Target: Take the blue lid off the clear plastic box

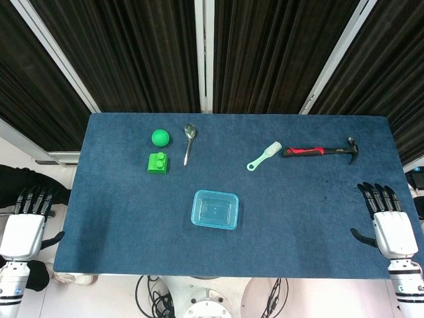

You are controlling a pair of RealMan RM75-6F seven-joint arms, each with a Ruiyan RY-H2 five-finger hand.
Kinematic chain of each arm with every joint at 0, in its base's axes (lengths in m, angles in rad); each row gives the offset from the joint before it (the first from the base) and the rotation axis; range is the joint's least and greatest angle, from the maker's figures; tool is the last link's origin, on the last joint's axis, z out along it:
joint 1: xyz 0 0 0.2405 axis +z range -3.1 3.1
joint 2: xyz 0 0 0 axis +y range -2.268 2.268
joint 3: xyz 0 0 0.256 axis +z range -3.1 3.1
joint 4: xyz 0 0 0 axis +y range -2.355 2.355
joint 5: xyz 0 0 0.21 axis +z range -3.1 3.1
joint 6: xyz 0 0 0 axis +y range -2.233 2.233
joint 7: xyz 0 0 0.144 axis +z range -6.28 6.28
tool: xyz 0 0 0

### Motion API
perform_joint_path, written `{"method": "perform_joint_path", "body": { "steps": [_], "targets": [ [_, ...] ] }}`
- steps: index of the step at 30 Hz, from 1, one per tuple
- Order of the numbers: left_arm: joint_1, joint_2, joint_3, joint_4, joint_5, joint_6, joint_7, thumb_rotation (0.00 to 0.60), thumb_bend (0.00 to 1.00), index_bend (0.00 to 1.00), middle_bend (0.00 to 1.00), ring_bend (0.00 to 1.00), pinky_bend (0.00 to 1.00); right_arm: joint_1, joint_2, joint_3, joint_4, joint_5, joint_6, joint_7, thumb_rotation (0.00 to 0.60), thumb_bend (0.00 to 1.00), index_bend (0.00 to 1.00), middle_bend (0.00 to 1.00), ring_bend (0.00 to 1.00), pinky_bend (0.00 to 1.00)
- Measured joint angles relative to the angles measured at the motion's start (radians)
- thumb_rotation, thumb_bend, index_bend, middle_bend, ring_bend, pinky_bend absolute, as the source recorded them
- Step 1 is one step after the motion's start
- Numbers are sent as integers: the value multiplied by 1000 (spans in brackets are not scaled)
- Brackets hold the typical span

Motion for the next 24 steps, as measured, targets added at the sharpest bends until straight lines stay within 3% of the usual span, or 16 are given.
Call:
{"method": "perform_joint_path", "body": {
  "steps": [9,14,24],
  "targets": [
    [-21,-2,-8,-2,7,-20,9,600,0,75,60,0,0,1,0,7,6,-8,17,6,600,40,0,78,0,0],
    [-91,-19,-28,-11,47,-71,-17,600,0,75,60,0,0,10,1,18,9,-28,31,15,600,40,0,76,0,0],
    [-349,-118,-55,-25,132,-373,-54,600,0,75,60,0,0,42,19,19,-17,-52,0,-15,600,40,0,68,0,0]
  ]
}}
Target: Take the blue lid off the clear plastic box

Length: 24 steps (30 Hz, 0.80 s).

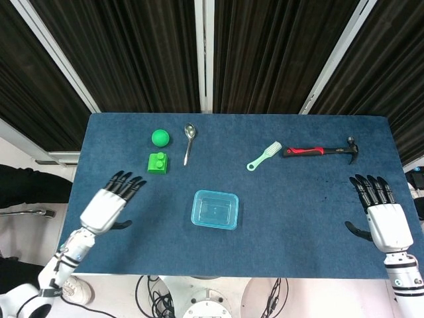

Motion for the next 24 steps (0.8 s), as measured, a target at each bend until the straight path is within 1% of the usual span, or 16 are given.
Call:
{"method": "perform_joint_path", "body": {
  "steps": [3,5,10,15,18,24],
  "targets": [
    [-79,-47,-9,-1,-6,-113,-1,600,0,72,45,0,0,15,-8,-2,1,-7,-18,-2,600,40,0,66,0,0],
    [-126,-81,-18,-6,-31,-187,12,600,0,63,26,0,0,25,-17,-3,7,-13,-27,4,600,40,0,66,0,0],
    [-205,-147,-47,-45,-154,-295,67,600,0,45,19,0,0,43,-34,-5,27,-21,-44,20,600,40,0,66,0,0],
    [-265,-188,-75,-79,-265,-348,176,600,0,32,13,0,0,50,-47,-6,51,-32,-40,50,600,40,0,66,0,0],
    [-305,-216,-94,-87,-357,-372,244,600,0,16,0,0,0,51,-57,-8,76,-38,-32,79,600,39,0,66,0,0],
    [-402,-268,-124,-92,-580,-396,375,600,0,0,0,0,0,53,-69,-15,122,-43,-26,126,600,40,0,66,0,0]
  ]
}}
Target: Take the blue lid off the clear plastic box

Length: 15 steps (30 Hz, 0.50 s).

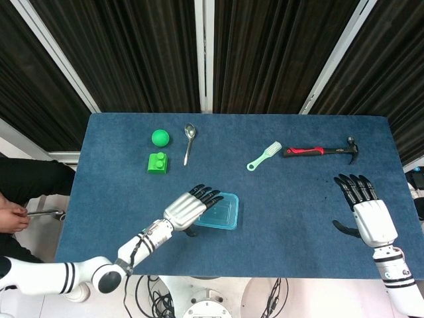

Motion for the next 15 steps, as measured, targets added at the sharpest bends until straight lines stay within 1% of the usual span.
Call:
{"method": "perform_joint_path", "body": {
  "steps": [4,7,10,15],
  "targets": [
    [-82,-36,-13,15,-170,-7,63,600,0,0,0,0,0,2,-4,-2,18,-4,6,22,600,40,0,66,0,0],
    [-146,-62,-19,39,-278,-9,92,600,0,0,0,0,0,5,-10,-6,32,-9,6,34,600,40,0,66,0,0],
    [-203,-81,-22,74,-371,-9,111,600,0,0,0,0,0,11,-18,-13,43,-17,-1,43,600,40,0,66,0,0],
    [-267,-97,-11,126,-482,-1,121,600,0,0,0,0,0,27,-32,-24,54,-43,-12,52,600,40,0,66,0,0]
  ]
}}
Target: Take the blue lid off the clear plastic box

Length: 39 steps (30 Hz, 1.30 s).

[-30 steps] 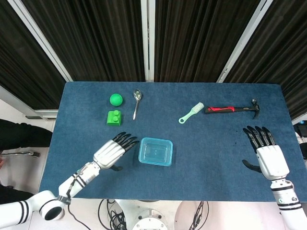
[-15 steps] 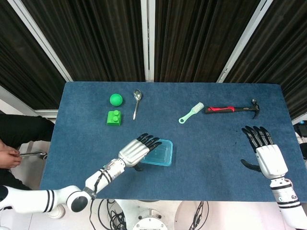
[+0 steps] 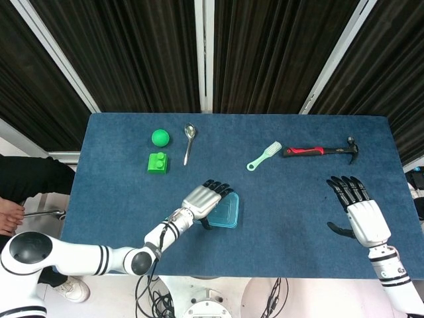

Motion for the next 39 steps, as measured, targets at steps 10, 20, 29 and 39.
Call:
{"method": "perform_joint_path", "body": {
  "steps": [10,20,29,39],
  "targets": [
    [-29,23,47,-14,-30,63,-25,600,0,0,0,0,2,53,-38,-21,3,-71,-23,-1,600,40,0,66,0,0],
    [-53,30,76,16,-58,53,-37,600,0,20,25,2,79,85,-76,-25,9,-88,-32,19,600,40,0,61,0,0],
    [-51,-17,74,79,-23,75,-96,600,0,220,225,122,249,135,-242,-18,91,-142,-16,42,600,40,0,0,0,0],
    [-59,-26,77,89,-37,69,-107,600,0,225,230,122,248,189,-443,-2,245,-170,20,35,600,39,0,0,0,0]
  ]
}}
